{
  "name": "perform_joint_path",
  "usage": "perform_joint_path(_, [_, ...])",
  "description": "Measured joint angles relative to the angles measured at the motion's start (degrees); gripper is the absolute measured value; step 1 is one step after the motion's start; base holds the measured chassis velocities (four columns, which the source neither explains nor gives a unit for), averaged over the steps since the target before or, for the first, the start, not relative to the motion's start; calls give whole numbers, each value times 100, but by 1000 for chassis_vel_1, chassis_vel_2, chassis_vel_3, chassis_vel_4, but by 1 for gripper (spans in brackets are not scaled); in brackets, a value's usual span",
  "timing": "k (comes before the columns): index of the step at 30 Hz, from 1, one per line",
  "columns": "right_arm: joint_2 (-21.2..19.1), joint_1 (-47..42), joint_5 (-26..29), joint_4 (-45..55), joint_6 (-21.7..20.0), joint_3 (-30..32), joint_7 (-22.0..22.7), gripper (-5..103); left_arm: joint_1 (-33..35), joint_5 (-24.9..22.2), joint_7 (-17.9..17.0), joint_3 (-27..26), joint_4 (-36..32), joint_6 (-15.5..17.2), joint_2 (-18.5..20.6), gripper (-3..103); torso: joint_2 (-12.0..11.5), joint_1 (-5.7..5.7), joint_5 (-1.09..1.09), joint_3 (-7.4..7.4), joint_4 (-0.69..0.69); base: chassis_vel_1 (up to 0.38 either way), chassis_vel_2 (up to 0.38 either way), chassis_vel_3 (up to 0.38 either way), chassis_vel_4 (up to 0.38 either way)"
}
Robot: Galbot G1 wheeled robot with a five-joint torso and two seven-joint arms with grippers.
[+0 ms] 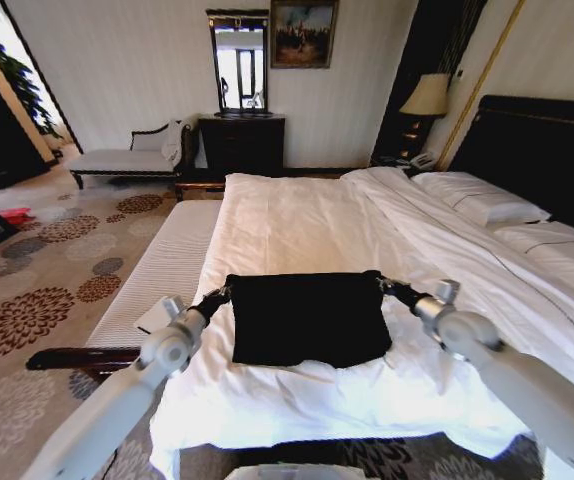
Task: Fold the clothes on the bed.
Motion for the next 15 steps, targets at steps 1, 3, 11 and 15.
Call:
perform_joint_path(1, [69,194,-15,-173,36,-173,-42,2,-195,51,38,123,206,-17,-87,1,0,0,2,0,1,0,0,0,0])
perform_joint_path(3, [163,444,-43,-411,84,-389,-96,2,-435,110,111,286,507,-37,-201,1,0,0,-2,0,0,0,0,0,0])
perform_joint_path(11, [634,1371,-263,-1404,326,-1116,-376,2,-1287,310,402,647,1667,-129,-696,1,0,0,0,-1,1,0,0,0,0])
perform_joint_path(15, [847,1673,-365,-1786,427,-1359,-500,2,-1550,396,552,746,2135,-186,-875,1,0,-1,0,-1,0,0,0,0,0])
